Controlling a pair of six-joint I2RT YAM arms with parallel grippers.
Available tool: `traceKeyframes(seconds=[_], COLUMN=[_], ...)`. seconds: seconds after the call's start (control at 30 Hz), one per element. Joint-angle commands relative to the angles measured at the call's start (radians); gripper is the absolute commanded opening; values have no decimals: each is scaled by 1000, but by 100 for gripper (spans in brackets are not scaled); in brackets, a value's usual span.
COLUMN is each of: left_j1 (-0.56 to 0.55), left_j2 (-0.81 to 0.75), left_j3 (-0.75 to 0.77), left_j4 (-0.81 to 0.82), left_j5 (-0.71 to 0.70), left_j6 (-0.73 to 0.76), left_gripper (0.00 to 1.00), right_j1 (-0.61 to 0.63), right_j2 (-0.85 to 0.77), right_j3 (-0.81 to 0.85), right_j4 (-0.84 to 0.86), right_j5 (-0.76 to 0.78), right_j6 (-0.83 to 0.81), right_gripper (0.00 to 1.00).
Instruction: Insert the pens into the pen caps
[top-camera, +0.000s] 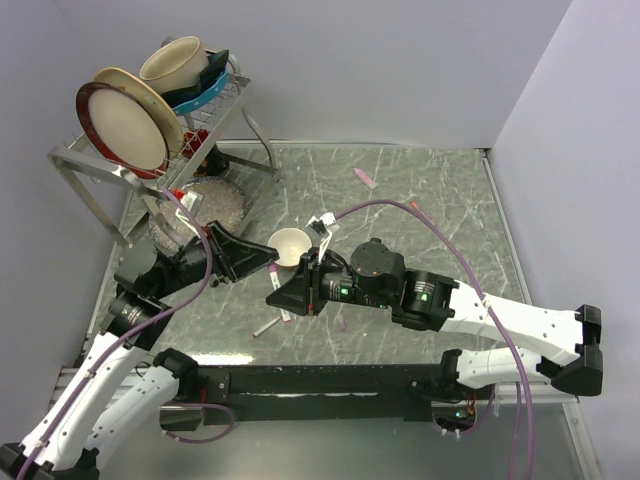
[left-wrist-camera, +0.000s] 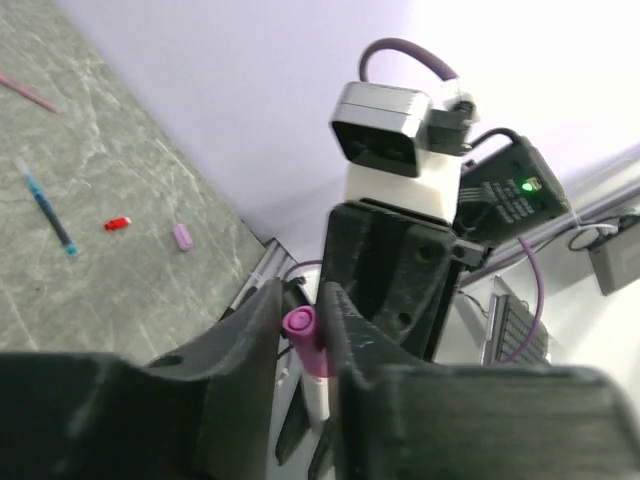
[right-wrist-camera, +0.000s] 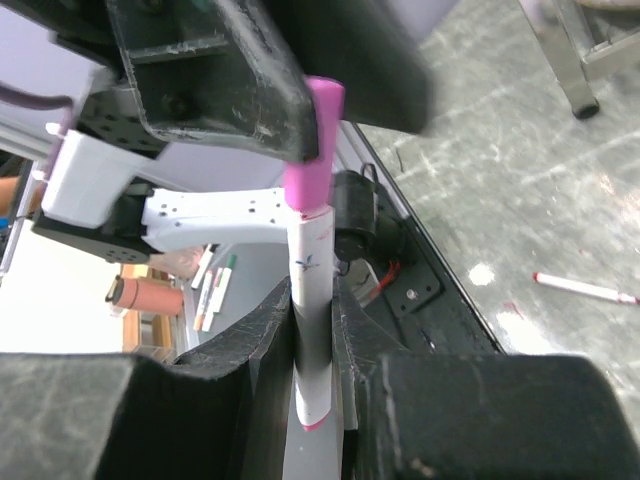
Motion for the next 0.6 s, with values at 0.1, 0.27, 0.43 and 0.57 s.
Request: traceKeyframes(seconds=[0.1,0.27,0.43,0.57], left_j1=[-5,-8,-13,-29], left_j2=[0,-80,-97,-98], left_j3=[-8,-117,-212,-266], left_j4=[90,184,222,302], left_j5=[63,51,66,89], left_j6=[-52,-145,-234,-293], left_gripper=[1,1,1,1], right_j1=[9,-22,-49,-74], right_j2=[-14,11,29,51], right_j3=[37,108,168,244], right_j4=[33,79,107,116], right_j5=[17,74,100,121], right_j6=[2,-7,-65,-107], right_gripper=[0,0,0,0])
